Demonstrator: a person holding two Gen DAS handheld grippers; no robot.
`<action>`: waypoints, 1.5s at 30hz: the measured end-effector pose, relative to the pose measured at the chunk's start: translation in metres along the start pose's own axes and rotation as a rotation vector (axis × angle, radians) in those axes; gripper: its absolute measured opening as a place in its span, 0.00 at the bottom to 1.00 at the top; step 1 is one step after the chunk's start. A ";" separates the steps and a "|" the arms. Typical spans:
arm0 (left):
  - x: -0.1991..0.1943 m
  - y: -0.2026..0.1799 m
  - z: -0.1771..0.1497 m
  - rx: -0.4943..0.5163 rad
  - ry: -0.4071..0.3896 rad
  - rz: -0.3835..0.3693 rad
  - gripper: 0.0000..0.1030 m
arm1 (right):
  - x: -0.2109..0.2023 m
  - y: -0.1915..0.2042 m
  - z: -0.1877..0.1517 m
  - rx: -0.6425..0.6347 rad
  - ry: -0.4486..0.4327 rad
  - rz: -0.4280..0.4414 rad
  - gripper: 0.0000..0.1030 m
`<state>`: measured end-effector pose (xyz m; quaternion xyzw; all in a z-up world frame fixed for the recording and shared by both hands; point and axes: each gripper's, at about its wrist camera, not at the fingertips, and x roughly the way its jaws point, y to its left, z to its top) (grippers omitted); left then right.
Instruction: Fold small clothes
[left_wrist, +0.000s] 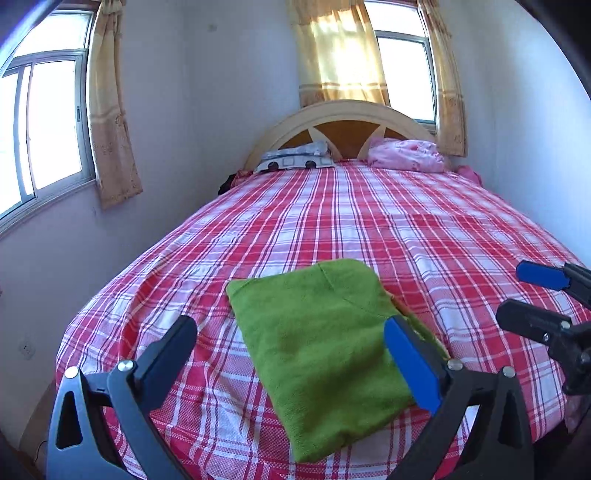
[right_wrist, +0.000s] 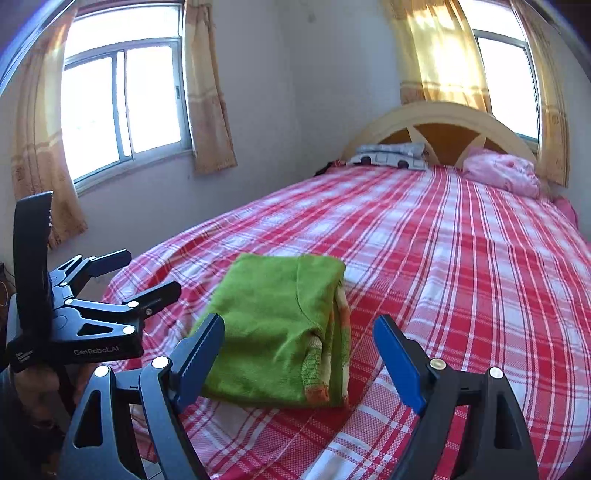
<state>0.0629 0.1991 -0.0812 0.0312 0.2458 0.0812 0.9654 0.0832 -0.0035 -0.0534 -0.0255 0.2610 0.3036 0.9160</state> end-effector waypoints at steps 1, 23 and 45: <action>0.000 0.001 0.001 -0.003 -0.001 -0.002 1.00 | -0.002 0.002 0.000 -0.005 -0.004 0.001 0.81; -0.007 0.004 -0.001 -0.025 -0.017 -0.003 1.00 | -0.004 0.002 -0.001 0.006 -0.023 0.008 0.81; -0.005 0.005 -0.001 -0.027 -0.007 0.008 1.00 | -0.007 -0.001 -0.001 0.012 -0.044 0.009 0.81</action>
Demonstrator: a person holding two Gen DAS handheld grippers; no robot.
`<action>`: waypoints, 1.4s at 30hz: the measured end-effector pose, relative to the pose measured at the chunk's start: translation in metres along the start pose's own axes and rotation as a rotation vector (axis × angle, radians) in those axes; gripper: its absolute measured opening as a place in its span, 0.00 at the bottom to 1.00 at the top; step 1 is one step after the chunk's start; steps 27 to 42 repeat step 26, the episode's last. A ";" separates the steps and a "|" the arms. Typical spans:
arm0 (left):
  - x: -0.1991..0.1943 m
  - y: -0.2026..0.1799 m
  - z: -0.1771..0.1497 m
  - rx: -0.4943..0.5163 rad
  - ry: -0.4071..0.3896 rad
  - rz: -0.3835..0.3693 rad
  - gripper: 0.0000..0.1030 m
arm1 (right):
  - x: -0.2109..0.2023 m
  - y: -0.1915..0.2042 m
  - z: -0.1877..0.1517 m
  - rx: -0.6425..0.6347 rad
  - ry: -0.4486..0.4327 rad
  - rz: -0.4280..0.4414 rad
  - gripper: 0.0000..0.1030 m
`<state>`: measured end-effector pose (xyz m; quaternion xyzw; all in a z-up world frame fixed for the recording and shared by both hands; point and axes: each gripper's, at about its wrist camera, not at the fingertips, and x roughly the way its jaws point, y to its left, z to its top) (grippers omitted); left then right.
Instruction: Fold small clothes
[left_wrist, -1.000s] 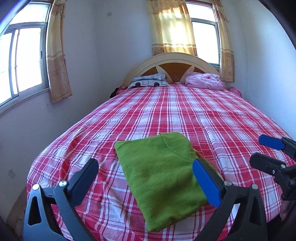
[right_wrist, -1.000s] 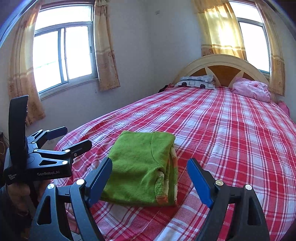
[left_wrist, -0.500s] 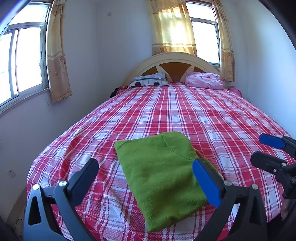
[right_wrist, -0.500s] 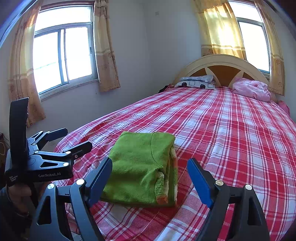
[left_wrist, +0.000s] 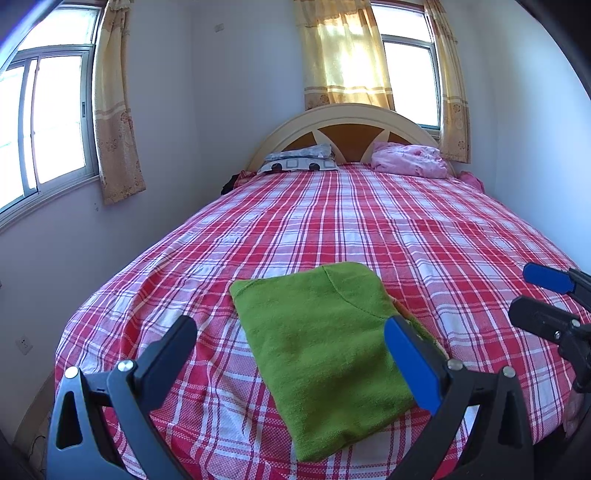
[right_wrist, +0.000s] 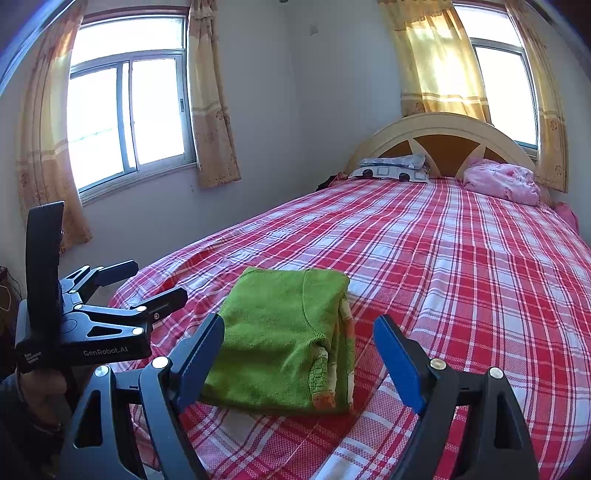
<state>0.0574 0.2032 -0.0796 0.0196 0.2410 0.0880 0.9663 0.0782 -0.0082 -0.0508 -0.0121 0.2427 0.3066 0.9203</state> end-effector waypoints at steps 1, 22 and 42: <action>0.000 0.001 0.000 0.000 0.001 -0.001 1.00 | 0.000 0.000 0.000 0.001 -0.002 -0.001 0.81; -0.001 0.011 -0.001 -0.020 -0.038 0.056 1.00 | -0.007 0.004 0.000 -0.007 -0.031 0.014 0.81; 0.001 0.010 -0.003 -0.018 -0.039 0.059 1.00 | -0.006 0.004 -0.001 -0.007 -0.025 0.016 0.81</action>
